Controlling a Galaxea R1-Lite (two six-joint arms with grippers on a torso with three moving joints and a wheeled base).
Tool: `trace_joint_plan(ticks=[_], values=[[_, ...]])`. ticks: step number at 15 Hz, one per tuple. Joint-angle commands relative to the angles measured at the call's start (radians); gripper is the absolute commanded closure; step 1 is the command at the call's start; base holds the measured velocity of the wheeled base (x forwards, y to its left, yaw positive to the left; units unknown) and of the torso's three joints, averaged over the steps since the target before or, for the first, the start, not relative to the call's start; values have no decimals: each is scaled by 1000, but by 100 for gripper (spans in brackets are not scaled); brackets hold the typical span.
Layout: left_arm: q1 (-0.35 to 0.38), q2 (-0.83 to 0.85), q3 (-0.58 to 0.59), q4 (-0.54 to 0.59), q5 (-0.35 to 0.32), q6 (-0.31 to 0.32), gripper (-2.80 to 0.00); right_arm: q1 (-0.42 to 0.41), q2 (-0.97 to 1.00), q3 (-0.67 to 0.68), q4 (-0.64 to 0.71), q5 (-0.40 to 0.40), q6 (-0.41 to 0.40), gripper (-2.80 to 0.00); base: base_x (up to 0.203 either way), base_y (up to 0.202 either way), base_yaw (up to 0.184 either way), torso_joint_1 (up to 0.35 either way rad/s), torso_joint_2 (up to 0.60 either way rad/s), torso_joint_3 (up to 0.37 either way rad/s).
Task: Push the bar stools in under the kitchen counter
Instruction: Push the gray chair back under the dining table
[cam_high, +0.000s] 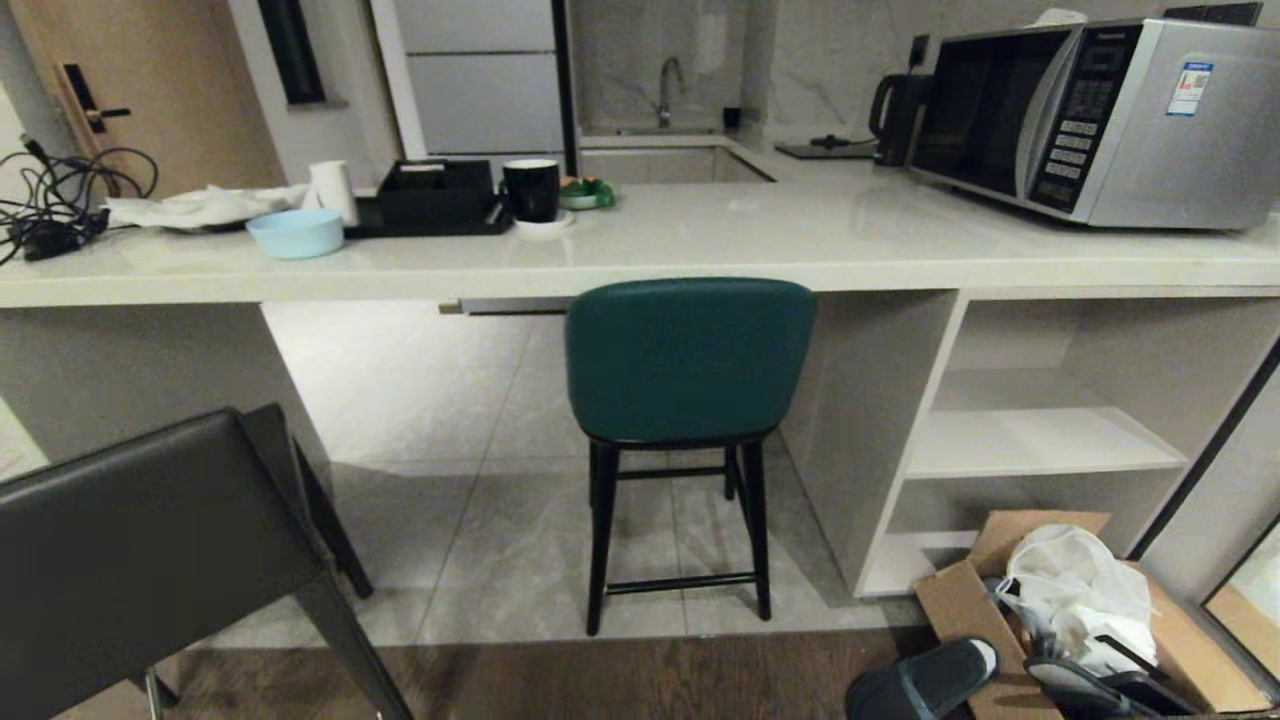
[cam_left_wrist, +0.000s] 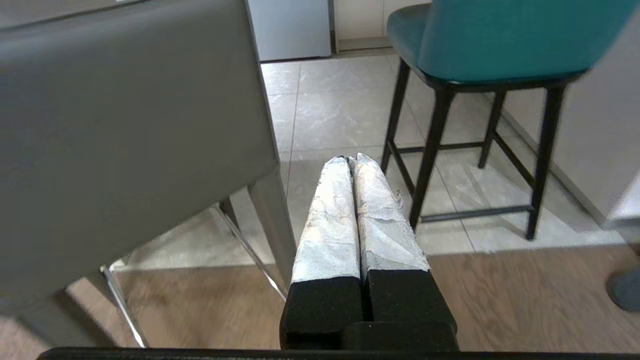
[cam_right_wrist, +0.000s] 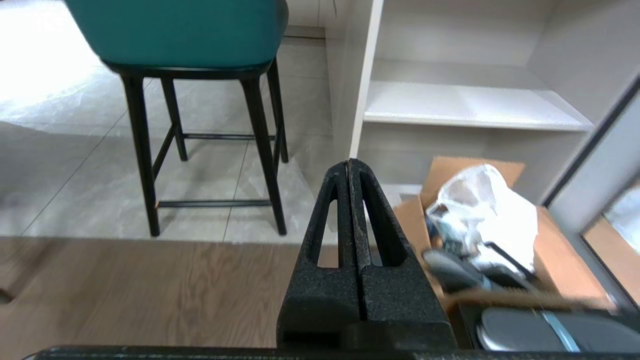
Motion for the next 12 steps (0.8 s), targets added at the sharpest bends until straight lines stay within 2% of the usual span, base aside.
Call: trace_joint_plan(ticks=[1, 12], values=[[0, 0, 18, 0, 0, 0, 0, 2, 0, 0, 0, 0, 1, 0, -196, 0, 0, 0, 4, 4], [0, 0, 18, 0, 0, 0, 0, 0, 0, 0, 0, -1, 4, 0, -189, 0, -2, 1, 3, 3]])
